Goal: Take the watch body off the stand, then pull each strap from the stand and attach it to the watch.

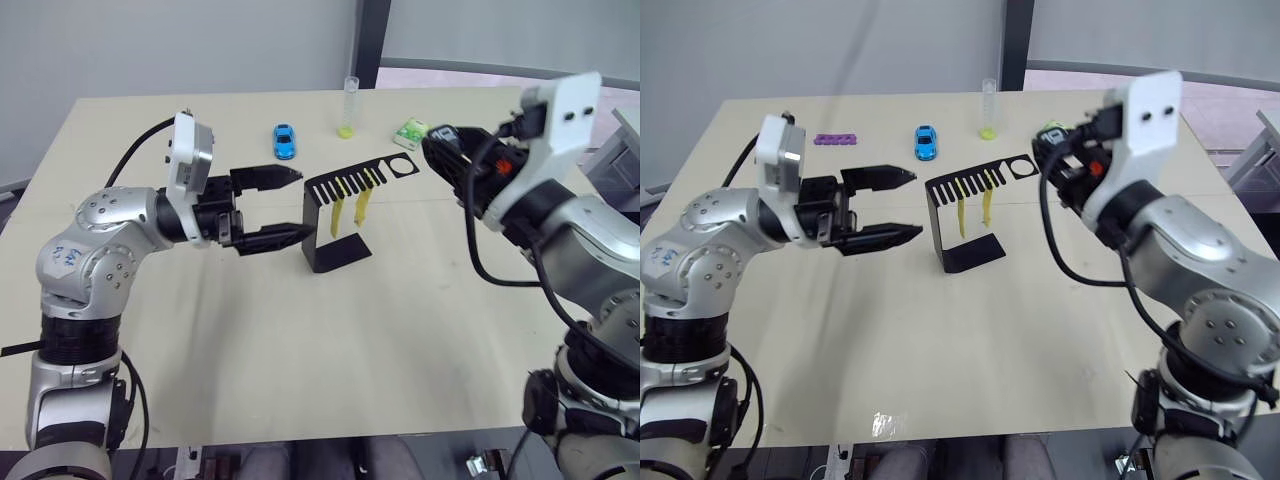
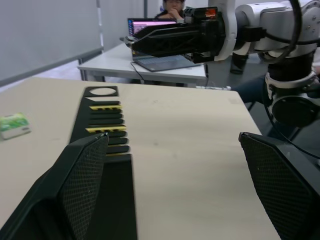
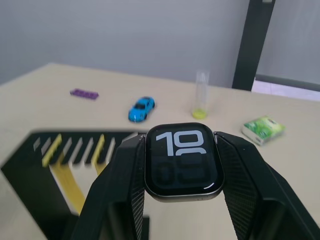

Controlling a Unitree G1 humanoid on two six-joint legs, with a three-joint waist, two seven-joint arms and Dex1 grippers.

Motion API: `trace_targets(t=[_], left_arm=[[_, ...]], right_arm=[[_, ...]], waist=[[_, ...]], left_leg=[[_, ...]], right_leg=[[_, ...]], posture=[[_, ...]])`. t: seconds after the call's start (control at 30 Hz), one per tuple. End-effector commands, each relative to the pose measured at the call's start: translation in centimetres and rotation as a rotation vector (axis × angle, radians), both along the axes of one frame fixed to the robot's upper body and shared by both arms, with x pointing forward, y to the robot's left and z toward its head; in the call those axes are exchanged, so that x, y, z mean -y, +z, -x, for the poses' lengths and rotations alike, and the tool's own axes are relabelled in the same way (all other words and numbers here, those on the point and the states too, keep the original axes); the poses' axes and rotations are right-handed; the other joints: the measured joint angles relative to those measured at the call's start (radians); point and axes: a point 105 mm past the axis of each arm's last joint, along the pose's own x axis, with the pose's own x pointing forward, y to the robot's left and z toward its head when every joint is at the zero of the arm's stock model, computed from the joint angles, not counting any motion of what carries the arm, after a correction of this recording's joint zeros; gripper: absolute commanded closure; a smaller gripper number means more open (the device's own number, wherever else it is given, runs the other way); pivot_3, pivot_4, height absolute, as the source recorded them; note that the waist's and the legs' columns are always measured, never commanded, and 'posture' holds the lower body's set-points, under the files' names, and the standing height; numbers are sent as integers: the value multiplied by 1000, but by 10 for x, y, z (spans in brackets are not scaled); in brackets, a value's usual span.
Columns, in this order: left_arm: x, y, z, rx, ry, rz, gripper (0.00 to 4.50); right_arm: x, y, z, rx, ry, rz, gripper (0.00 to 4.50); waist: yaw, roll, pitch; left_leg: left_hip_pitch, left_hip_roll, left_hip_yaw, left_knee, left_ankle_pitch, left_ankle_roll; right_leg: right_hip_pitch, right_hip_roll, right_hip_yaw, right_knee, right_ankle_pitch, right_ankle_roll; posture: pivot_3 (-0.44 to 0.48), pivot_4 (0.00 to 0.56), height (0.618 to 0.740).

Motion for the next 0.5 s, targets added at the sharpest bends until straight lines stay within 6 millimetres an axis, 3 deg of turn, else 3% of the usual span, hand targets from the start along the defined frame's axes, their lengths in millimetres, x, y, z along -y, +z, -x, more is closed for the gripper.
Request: trace_targets(t=[0.03, 0.27, 0.5], left_arm=[[6, -7, 19, 11, -100, -49, 0], [15, -39, 18, 3, -80, -69, 0], [15, -61, 22, 14, -69, -99, 0]], right_arm=[[12, -11, 26, 27, -10, 16, 2898], [51, -87, 40, -186, -209, -20, 2898], [77, -135, 34, -264, -358, -80, 2898]], waist=[[1, 0, 0], [7, 0, 0], [4, 0, 0]], left_leg=[[0, 0, 0, 0, 0, 0], [2, 0, 2, 8, 0, 0], [2, 0, 2, 7, 0, 0]], right_leg=[[0, 0, 0, 0, 0, 0], [3, 1, 3, 0, 0, 0], [2, 1, 4, 2, 0, 0]], posture=[[0, 150, 740], [0, 150, 740], [0, 150, 740]])
